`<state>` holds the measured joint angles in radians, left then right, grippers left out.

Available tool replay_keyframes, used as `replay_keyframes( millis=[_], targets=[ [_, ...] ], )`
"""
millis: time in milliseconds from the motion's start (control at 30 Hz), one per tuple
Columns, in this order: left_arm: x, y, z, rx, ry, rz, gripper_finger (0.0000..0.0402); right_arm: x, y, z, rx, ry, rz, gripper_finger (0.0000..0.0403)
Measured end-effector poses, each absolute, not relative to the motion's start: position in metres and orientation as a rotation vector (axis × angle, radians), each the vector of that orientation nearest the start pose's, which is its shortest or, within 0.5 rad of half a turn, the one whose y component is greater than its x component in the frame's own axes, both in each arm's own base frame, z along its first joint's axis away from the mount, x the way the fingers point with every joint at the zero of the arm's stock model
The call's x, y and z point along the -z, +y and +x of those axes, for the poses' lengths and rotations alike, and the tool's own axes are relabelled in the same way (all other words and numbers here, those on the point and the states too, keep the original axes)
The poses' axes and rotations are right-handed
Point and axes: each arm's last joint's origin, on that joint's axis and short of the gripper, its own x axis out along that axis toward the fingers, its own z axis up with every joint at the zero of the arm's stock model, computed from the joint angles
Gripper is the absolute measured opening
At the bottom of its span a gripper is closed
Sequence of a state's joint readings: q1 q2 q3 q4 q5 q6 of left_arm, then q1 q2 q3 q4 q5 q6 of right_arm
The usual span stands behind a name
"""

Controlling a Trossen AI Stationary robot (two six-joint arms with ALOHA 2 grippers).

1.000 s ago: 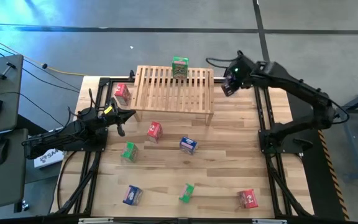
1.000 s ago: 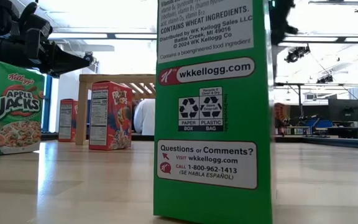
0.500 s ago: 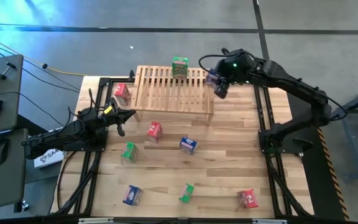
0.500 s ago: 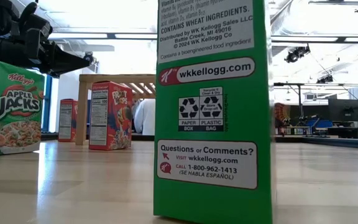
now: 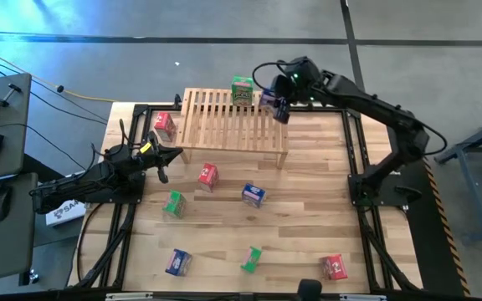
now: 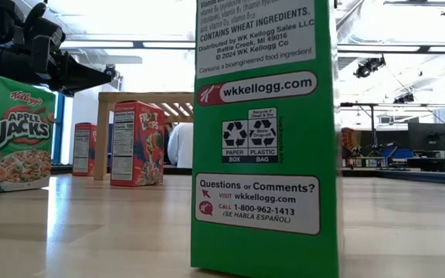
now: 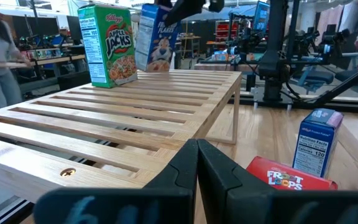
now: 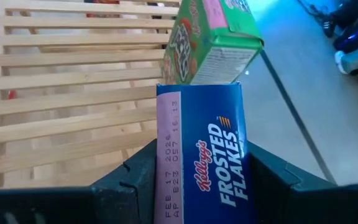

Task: Stack cereal on shelf
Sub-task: Put the top right blue cereal box on the shelf

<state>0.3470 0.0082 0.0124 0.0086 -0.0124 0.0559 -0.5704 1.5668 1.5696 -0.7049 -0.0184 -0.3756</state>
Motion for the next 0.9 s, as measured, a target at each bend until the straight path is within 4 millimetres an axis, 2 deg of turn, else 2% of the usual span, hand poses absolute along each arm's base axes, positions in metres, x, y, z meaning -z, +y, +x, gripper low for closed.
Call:
replay_keyframes(
  millis=[233, 567, 733, 900],
  targets=[
    [-0.168, 0.033, 0.092, -0.359, -0.003, 0.057, 0.0, -0.358, -0.19, 0.29, 0.435, 0.779, -0.145, 0.0184],
    [-0.168, 0.033, 0.092, -0.36, -0.003, 0.057, 0.0, -0.362, -0.194, 0.296, 0.462, 0.708, -0.17, 0.0259],
    [-0.168, 0.033, 0.092, -0.36, -0.003, 0.058, 0.0, -0.383, -0.191, 0.295, 0.471, 0.661, -0.212, 0.0267],
    [-0.168, 0.033, 0.092, -0.36, -0.003, 0.057, 0.0, -0.414, -0.171, 0.292, 0.434, 0.672, -0.231, 0.0259]
  ],
)
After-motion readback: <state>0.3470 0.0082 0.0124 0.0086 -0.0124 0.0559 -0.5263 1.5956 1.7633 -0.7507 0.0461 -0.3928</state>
